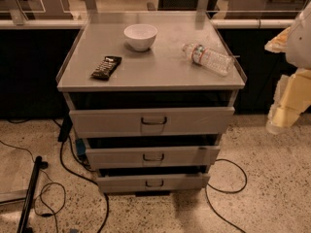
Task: Open middle drawer
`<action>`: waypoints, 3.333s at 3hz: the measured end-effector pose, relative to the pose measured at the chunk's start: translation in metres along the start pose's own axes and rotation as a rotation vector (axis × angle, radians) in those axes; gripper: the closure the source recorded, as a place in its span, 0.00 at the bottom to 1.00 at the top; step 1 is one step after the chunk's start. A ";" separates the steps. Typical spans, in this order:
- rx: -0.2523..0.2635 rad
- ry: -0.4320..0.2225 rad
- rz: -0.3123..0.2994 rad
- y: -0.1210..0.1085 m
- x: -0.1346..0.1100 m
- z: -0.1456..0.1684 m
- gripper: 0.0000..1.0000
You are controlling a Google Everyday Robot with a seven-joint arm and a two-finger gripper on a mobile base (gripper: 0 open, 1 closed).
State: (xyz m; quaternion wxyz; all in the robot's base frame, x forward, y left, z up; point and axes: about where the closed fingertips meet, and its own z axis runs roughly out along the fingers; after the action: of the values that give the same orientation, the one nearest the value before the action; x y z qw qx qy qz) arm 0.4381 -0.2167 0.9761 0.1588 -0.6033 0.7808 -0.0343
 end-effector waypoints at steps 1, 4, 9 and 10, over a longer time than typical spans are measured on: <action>0.000 0.000 0.000 0.000 0.000 0.000 0.00; -0.040 -0.239 -0.042 0.053 0.005 0.058 0.00; -0.007 -0.333 -0.056 0.064 -0.032 0.133 0.00; -0.070 -0.371 -0.053 0.069 -0.041 0.186 0.00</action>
Offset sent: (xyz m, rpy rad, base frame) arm -0.0191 -0.0037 -0.0215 0.0721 0.0476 0.0216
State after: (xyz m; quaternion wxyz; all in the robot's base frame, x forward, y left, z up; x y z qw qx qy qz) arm 0.4363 -0.1334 0.7917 0.2778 -0.6250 0.7226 0.1006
